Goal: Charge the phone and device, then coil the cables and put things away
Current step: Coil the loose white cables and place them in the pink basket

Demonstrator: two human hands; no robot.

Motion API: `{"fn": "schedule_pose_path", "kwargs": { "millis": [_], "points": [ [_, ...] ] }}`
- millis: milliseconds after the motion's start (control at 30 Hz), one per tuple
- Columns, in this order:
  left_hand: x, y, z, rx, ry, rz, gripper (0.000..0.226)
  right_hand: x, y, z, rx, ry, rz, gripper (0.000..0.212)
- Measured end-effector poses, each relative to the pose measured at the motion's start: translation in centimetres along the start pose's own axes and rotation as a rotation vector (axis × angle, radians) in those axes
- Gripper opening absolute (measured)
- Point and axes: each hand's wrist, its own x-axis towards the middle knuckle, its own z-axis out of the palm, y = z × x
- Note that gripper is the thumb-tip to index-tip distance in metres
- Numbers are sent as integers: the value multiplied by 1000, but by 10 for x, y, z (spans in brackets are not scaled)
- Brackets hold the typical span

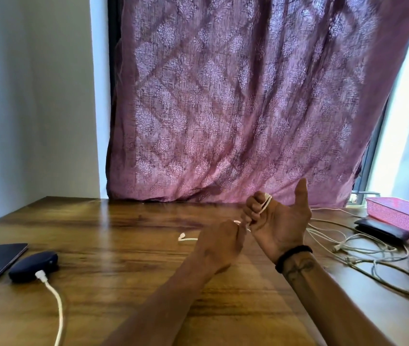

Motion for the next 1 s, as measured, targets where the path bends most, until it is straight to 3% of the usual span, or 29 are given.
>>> {"fn": "schedule_pose_path", "kwargs": {
  "millis": [100, 200, 333, 433, 500, 633, 733, 867, 1000],
  "points": [
    [-2, 14, -4, 98, 77, 221, 50, 6, -5, -5, -128, 96, -136, 79],
    [3, 25, -15, 149, 124, 317, 48, 9, -3, -10, -263, 122, -163, 80],
    [11, 21, -32, 139, 247, 256, 53, 7, 4, -13, -720, 116, -160, 73],
    [12, 12, -42, 153, 285, 220, 49, -1, 15, -10, -1086, -23, -102, 76],
    [15, 4, -48, 129, 336, 179, 42, -7, 24, -9, -1168, -108, 15, 78],
    [17, -21, -51, 68, 397, 26, 51, -16, 39, 1, -1132, -209, 226, 93],
    [20, -28, -49, -106, 406, -66, 58, -16, 39, 13, -902, -236, 328, 87],
    [23, -29, -37, -493, 243, -123, 68, -11, 31, 9, -585, -341, 413, 73],
    [22, -25, -19, -850, 130, -81, 35, -4, 23, 3, -356, -318, 388, 68]
  ]
}}
